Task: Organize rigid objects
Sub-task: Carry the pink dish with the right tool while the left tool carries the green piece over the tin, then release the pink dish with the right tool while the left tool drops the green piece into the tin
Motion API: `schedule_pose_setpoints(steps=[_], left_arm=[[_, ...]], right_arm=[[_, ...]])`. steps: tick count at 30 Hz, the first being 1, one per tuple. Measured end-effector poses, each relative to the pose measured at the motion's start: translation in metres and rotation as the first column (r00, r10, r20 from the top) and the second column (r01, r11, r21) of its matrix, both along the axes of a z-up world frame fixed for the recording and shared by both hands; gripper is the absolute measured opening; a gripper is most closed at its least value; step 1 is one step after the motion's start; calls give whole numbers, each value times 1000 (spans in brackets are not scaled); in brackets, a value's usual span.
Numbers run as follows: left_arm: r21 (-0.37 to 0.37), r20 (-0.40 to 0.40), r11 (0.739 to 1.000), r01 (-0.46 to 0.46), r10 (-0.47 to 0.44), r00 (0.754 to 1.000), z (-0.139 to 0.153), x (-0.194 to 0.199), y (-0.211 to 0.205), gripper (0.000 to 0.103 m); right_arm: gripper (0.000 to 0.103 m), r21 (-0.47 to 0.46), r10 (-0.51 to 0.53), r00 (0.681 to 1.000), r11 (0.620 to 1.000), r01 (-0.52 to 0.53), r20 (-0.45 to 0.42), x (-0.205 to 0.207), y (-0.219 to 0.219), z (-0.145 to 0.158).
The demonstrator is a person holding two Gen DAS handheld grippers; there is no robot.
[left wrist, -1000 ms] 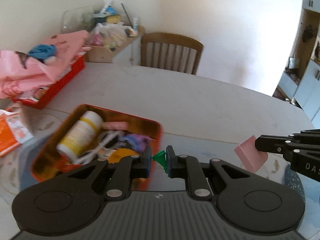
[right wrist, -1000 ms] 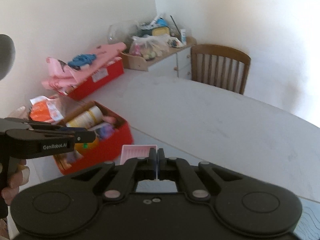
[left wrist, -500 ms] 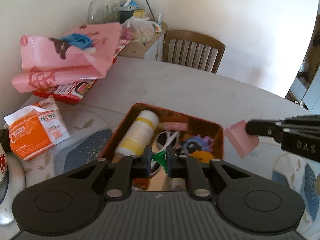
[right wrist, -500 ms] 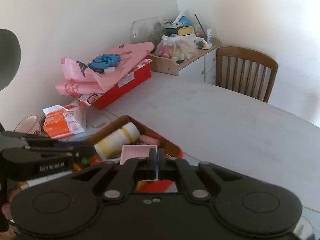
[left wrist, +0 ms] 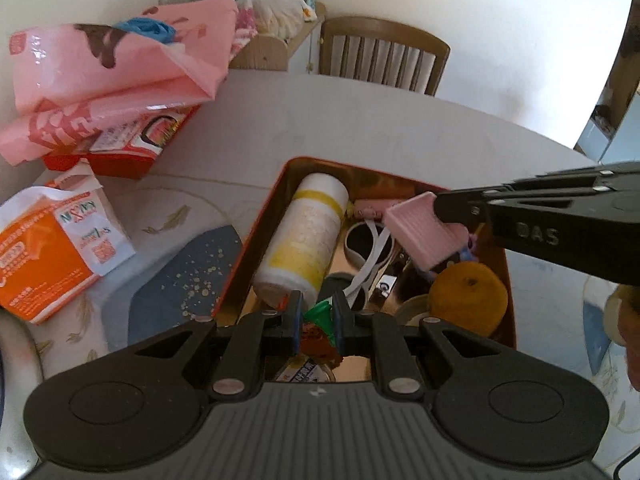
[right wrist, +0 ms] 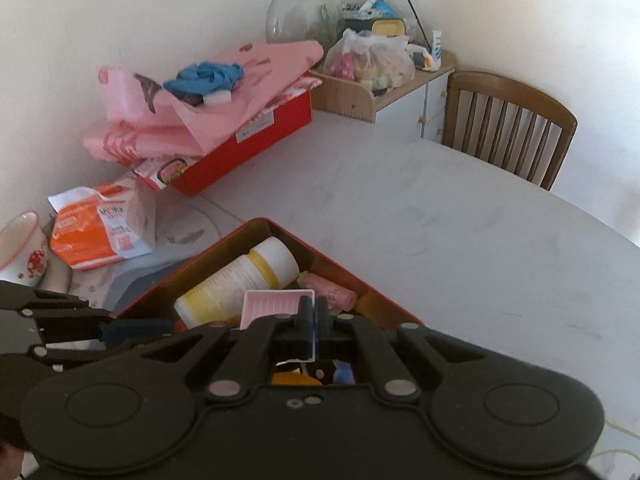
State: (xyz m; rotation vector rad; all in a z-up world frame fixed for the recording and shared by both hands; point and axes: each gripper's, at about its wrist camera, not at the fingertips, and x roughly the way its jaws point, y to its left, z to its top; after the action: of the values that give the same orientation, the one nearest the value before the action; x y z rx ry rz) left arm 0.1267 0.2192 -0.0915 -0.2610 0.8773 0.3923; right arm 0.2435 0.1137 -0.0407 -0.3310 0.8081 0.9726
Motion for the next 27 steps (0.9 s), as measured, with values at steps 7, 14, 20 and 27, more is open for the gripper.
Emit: schedule_pose_setpoints(steps=[7,14,20,27], left_arm=[[-10,-9,999,52,-52,999,-11,7,-2,15],[-36,-22,997,71,-72,997,-21,13,0,15],[-48,-23,997,68,-70,997,-25,15,3,15],[-72,-17,996,60,-61,998,-25,14,5,15]], right_arm=[[1,-57,2,1000,998,-2,6,2,15,-16],[1,-79,4,1000,997,-4,-3,2,18,-24],[12,-77,3,1000,997,-5,-18,1,18,-21],[20,-43,-22,998,999,19,-63,-1,4,-12]])
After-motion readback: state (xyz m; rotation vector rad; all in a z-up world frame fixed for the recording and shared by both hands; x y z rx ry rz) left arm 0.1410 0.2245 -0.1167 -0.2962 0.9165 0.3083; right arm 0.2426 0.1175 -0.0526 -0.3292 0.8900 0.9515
